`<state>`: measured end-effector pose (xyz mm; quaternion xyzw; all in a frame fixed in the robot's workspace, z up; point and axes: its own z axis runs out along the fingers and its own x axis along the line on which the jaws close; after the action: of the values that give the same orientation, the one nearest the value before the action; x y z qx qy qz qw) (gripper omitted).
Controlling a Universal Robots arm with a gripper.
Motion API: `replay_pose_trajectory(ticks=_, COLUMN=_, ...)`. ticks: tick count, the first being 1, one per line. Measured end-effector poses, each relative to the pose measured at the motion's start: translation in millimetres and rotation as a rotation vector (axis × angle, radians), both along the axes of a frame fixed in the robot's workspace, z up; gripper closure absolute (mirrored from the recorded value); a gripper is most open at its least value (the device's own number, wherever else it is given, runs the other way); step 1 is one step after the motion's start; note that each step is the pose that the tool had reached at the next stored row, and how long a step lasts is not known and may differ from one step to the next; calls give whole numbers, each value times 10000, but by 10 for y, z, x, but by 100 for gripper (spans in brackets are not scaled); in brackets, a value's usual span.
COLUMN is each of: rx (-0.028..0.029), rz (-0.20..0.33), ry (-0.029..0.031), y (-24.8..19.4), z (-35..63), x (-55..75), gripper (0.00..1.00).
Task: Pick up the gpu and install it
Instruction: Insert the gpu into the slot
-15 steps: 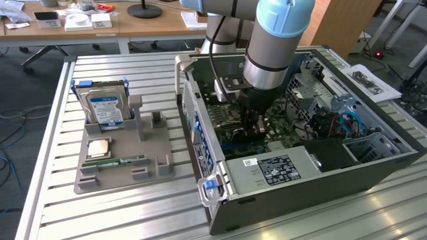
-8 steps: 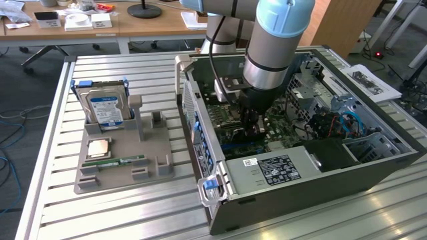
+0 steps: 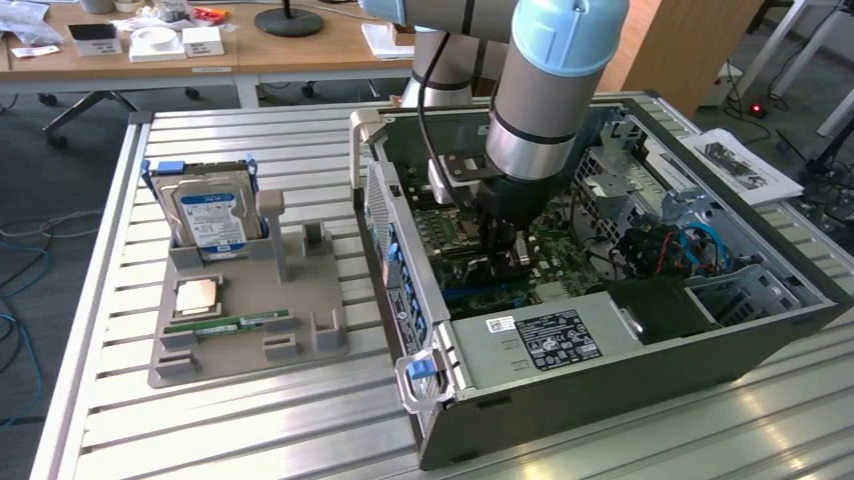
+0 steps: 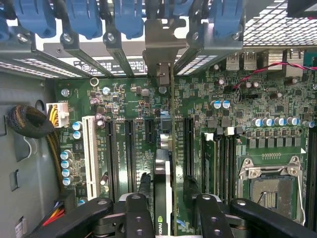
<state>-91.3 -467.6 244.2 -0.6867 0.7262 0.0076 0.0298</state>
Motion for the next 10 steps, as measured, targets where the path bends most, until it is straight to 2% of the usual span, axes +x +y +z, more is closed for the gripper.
replay_pose_trajectory(ticks=10, rx=0, rz=0, ry=-1, y=0, z=0, x=0, gripper=60)
